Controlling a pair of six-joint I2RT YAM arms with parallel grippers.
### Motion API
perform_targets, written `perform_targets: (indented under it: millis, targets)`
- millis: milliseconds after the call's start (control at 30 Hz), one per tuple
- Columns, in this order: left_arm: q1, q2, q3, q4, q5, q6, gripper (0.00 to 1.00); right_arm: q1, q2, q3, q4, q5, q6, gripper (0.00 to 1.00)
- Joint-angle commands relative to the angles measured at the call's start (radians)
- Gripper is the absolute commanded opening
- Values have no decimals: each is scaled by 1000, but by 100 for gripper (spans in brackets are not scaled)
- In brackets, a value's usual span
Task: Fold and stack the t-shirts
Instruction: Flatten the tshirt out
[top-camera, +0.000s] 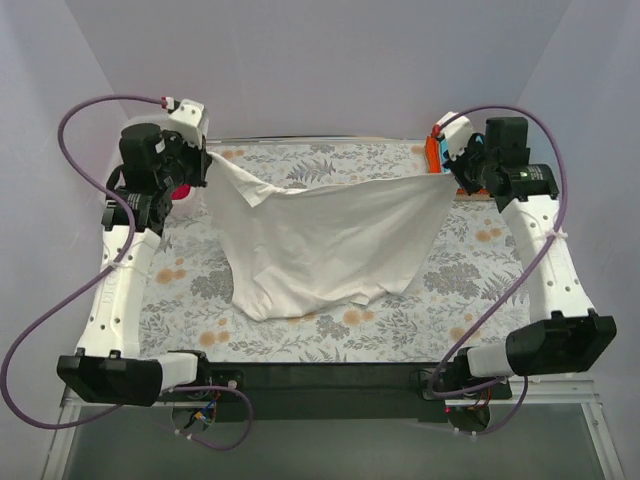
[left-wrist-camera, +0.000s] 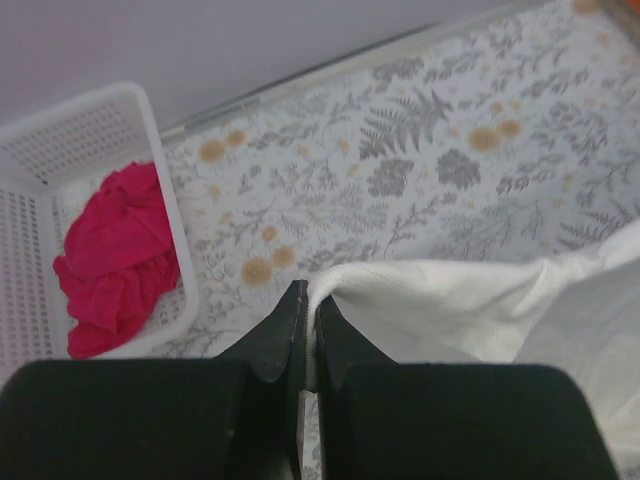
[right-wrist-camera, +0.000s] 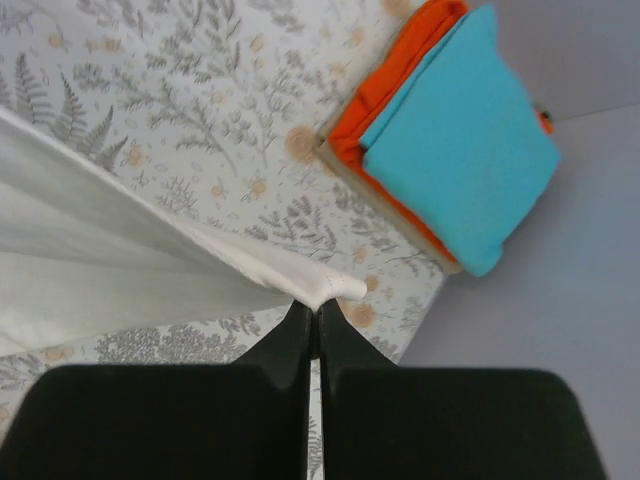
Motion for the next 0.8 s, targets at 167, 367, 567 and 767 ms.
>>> perform_targets:
  millis: [167, 367, 567, 767]
  targets:
    - [6, -229, 233, 31, -63, -198, 0, -6, -267, 230, 21, 35, -20, 1]
    - [4, -442, 252, 83, -132, -215, 0, -6, -448, 255, 29, 44, -41, 1]
    - [4, -559, 285, 106, -168, -212, 0, -4, -556, 331, 66, 72, -15, 1]
    - [4, -536, 394, 127, -254, -178, 0, -4, -550, 431, 100, 76, -4, 1]
